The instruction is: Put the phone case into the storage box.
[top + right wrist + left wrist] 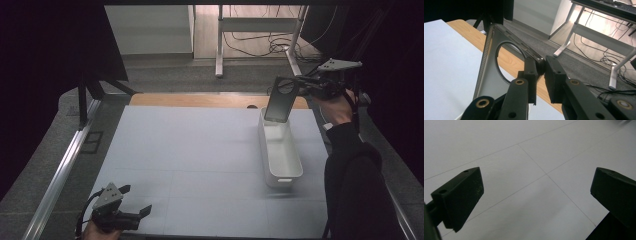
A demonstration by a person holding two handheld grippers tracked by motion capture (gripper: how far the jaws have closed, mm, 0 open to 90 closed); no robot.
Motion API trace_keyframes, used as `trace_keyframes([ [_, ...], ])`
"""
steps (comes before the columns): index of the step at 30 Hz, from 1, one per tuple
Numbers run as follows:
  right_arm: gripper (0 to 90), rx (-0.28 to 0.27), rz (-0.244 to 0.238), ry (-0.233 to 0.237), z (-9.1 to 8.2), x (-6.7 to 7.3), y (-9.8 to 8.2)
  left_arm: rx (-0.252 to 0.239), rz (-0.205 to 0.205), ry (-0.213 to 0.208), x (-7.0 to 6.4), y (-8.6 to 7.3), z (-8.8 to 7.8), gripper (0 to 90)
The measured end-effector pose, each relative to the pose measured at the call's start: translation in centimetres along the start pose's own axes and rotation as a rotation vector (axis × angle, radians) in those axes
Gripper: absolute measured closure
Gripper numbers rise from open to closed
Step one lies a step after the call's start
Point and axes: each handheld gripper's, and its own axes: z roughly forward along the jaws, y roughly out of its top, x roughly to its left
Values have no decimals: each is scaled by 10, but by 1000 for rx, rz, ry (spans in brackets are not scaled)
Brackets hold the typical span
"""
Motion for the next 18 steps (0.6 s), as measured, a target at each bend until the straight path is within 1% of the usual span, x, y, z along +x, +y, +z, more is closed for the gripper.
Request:
trace_keyframes([
  [5,792,5,-16,-15,7,-2,-4,-2,-3,0,0,0,0,0],
  [11,792,10,-31,-19,15,-4,-8,-2,4,1,0,0,0,0],
  [12,792,12,-33,-25,16,-4,-8,-2,3,1,0,0,0,0],
  [18,792,18,-55,-27,25,-3,-13,-2,1,1,0,0,0,0],
])
